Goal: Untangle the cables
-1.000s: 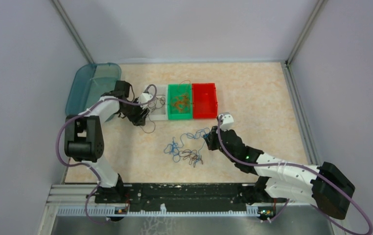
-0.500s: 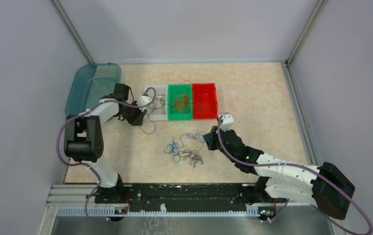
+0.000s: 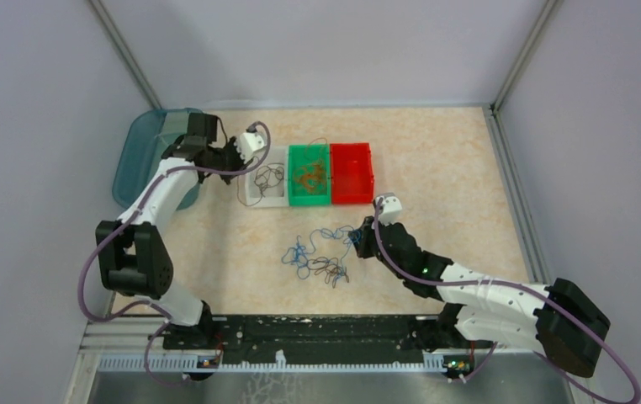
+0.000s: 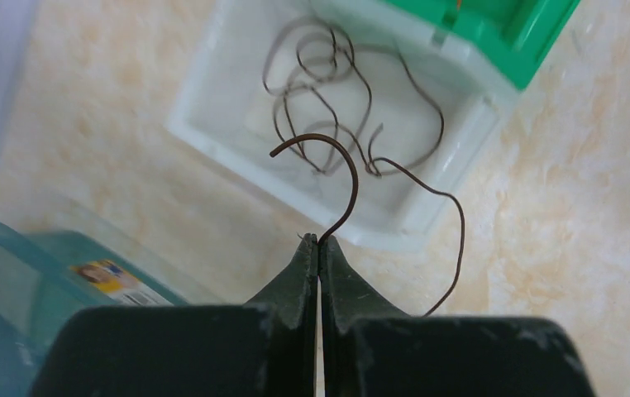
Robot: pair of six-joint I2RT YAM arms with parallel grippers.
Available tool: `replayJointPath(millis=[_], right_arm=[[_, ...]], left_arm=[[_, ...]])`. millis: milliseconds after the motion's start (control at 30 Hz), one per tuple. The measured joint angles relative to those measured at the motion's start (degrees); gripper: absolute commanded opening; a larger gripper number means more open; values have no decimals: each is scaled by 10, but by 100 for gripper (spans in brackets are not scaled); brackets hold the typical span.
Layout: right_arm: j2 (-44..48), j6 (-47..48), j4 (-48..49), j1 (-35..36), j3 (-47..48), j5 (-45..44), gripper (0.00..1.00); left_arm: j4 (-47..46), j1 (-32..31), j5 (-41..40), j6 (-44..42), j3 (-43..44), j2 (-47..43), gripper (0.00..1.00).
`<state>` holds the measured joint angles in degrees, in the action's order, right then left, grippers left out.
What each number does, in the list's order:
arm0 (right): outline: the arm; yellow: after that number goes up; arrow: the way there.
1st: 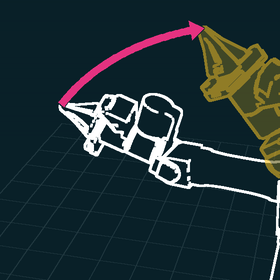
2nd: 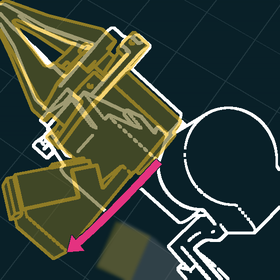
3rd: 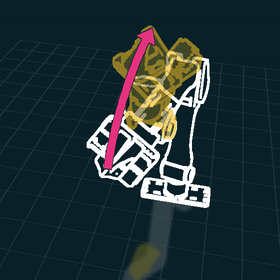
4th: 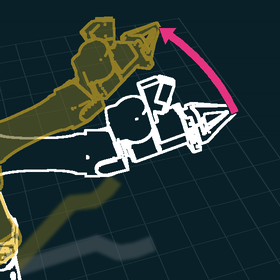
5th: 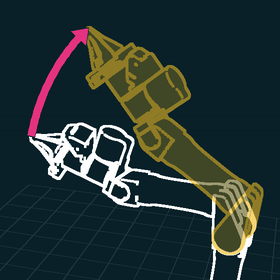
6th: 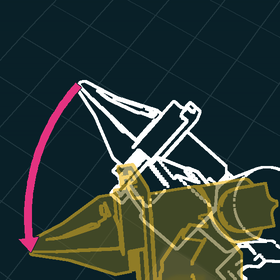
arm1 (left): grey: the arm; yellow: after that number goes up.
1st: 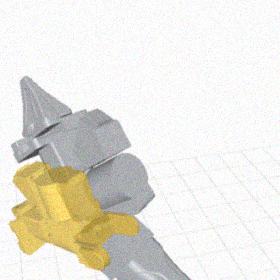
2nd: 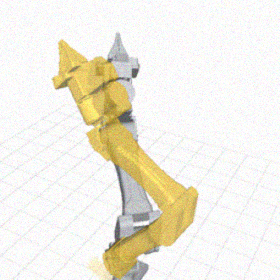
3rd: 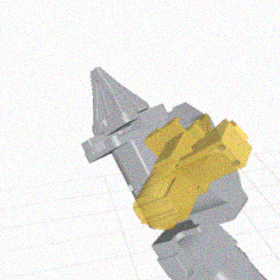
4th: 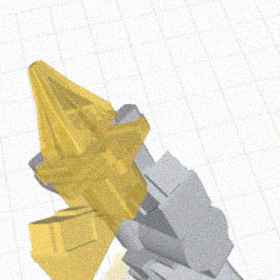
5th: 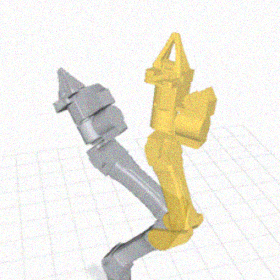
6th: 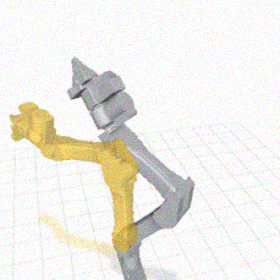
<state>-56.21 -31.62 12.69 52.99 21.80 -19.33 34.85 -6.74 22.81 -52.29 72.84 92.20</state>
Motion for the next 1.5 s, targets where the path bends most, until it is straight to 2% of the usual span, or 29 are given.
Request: replayJointPath(millis=[133,333,600,767,1067,1200,1333,1500], right_arm=[[-3,-5,6,0,0,3,0],[-3,-8,10,0,0,5,0],[10,-17,7,0,0,3,0],[11,-21,-1,0,0,3,0],[28,-28,-14,0,0,0,0],[35,-31,-21,0,0,-1,0],[39,-31,-31,0,0,-1,0],[43,-31,-35,0,0,-2,0]], left_arm=[[-22,-51,-4,-3,49,-18,0],[-107,-95,-31,-11,52,10,0],[-299,-102,-96,-55,-28,62,0],[-407,-110,-109,-64,-85,66,0],[-410,-112,-88,-63,-88,75,1],[-393,-112,-93,-67,-96,92,9],[-355,-112,-99,-68,-89,118,22],[-315,-112,-106,-68,-67,129,59]])
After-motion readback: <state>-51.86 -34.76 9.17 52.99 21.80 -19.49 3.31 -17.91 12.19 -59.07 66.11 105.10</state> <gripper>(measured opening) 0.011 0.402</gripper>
